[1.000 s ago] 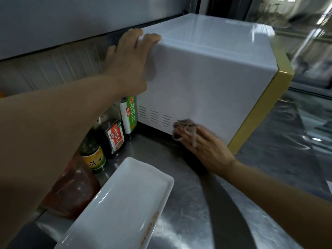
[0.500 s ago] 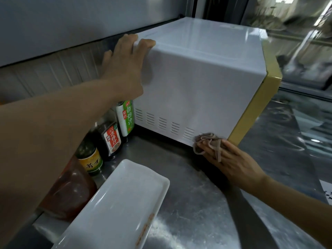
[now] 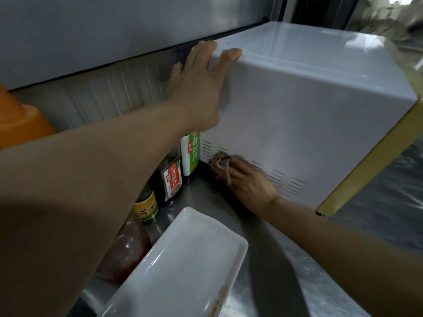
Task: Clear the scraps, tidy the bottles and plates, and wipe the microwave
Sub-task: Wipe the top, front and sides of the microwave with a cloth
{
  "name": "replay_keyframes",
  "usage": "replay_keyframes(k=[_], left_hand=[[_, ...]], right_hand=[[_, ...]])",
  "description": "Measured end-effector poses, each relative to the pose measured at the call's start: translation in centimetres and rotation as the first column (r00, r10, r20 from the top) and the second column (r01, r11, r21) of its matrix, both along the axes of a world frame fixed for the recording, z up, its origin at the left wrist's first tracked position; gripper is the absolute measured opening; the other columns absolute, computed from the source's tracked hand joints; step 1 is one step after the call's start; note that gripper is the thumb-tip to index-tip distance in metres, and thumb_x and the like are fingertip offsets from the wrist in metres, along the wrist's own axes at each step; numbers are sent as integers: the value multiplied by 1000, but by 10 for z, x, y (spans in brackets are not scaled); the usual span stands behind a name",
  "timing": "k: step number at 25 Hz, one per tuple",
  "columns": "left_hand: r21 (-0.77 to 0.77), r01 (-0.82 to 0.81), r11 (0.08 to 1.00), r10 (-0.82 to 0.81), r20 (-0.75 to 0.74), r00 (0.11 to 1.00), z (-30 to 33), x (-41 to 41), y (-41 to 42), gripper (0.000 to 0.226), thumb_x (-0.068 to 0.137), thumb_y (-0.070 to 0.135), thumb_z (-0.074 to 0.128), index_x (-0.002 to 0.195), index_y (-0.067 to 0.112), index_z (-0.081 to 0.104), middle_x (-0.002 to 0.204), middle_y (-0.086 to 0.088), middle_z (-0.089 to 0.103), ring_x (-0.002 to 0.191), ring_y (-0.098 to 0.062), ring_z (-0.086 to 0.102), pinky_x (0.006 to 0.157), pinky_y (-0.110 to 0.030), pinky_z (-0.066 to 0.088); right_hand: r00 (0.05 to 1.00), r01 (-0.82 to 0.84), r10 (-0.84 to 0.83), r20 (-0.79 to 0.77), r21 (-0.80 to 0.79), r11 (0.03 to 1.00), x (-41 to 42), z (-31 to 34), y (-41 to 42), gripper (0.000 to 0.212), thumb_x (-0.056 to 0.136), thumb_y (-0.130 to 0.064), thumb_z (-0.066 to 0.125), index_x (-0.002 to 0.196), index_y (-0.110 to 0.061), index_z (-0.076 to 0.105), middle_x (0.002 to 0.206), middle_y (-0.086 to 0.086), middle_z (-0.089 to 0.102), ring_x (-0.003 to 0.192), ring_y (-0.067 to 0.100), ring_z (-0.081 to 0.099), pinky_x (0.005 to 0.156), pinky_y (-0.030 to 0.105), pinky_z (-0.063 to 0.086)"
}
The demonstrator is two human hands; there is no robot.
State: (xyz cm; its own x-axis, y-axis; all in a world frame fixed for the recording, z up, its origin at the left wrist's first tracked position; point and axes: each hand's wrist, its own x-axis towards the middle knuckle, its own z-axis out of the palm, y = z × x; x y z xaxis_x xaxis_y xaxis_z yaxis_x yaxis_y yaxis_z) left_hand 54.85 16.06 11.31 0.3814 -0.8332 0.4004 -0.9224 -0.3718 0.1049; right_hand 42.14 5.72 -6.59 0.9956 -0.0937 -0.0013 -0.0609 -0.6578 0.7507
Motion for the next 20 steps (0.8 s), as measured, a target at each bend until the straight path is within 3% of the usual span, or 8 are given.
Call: replay_keyframes(k=[5,8,11,16,20], left_hand=[[-4,-19,1000,19,7,1000,0,-3,0,108,64,2,73,146,34,11,156,-7,5,146,-26,0,111,-54,17],[8,-37,999,37,11,999,2,-5,-1,108,64,1,73,145,35,11,156,-6,6,146,-25,2,112,-53,16],[12,-43,999,44,-9,999,4,-7,-1,107,63,-1,73,144,34,13,155,-6,8,145,-26,4,112,-54,17],[49,-56,997,57,-28,998,10,-11,0,105,63,1,74,144,32,15,155,-6,8,146,-26,2,113,-56,16],[99,-100,990,107,-69,992,15,-21,2,109,62,5,75,145,32,10,157,-4,3,146,-23,1,114,-55,8]], right_hand=[[998,-63,62,-18,-89,994,26,-1,7,63,99,-21,32,148,-5,-4,159,7,-5,146,23,-10,102,46,-23],[999,-41,41,-4,-61,997,3,4,3,64,99,-17,34,148,-4,-4,159,7,-1,146,22,-7,103,44,-23],[997,-68,71,43,-47,997,-37,7,-7,62,97,-20,43,148,-7,11,159,5,10,146,20,4,109,42,-14],[994,-47,44,-95,-34,998,-101,3,-21,61,100,-18,28,148,-5,-7,158,10,-12,144,27,-14,103,45,-25],[995,-95,96,29,-53,994,-156,3,-30,61,93,-21,31,148,-19,7,158,1,13,145,19,11,113,44,-5]])
